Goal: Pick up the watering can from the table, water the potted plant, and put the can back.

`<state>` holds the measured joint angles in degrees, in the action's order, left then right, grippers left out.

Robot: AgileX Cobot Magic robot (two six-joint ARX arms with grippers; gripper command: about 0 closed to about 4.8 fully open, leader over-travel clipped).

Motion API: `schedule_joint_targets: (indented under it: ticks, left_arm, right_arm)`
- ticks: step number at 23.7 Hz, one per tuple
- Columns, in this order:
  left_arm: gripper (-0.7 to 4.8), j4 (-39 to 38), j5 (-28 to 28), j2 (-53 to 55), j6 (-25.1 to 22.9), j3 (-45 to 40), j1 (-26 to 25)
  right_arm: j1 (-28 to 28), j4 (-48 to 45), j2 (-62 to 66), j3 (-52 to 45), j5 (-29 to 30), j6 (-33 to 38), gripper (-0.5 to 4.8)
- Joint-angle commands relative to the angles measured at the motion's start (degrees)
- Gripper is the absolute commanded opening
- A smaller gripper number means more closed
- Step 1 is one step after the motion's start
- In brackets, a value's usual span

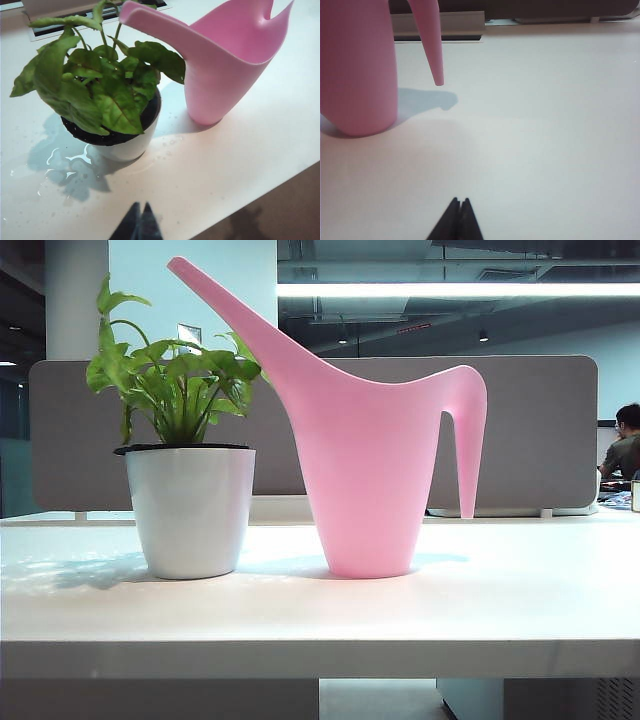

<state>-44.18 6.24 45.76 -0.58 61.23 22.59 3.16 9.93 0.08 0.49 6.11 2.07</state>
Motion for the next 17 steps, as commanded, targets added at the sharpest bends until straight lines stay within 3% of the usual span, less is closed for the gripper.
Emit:
schedule_joint_targets:
  ticks: [1,15,17]
  left_arm:
    - [0.03,0.5,0.0,-0.1,-0.3,0.1,0.0]
    - [0.03,0.8,0.6,-3.5,-0.3,-2.3,-1.0]
    - [0.03,2.7,0.3,-7.3,-3.4,-5.8,-2.2]
  right_arm:
    - [0.2,-0.7,-0.1,-0.3,0.0,0.0,-0.05]
    - [0.2,-0.7,-0.1,-0.3,0.0,0.0,-0.05]
    - [0.1,-0.7,-0.1,-0.3,0.0,0.0,-0.05]
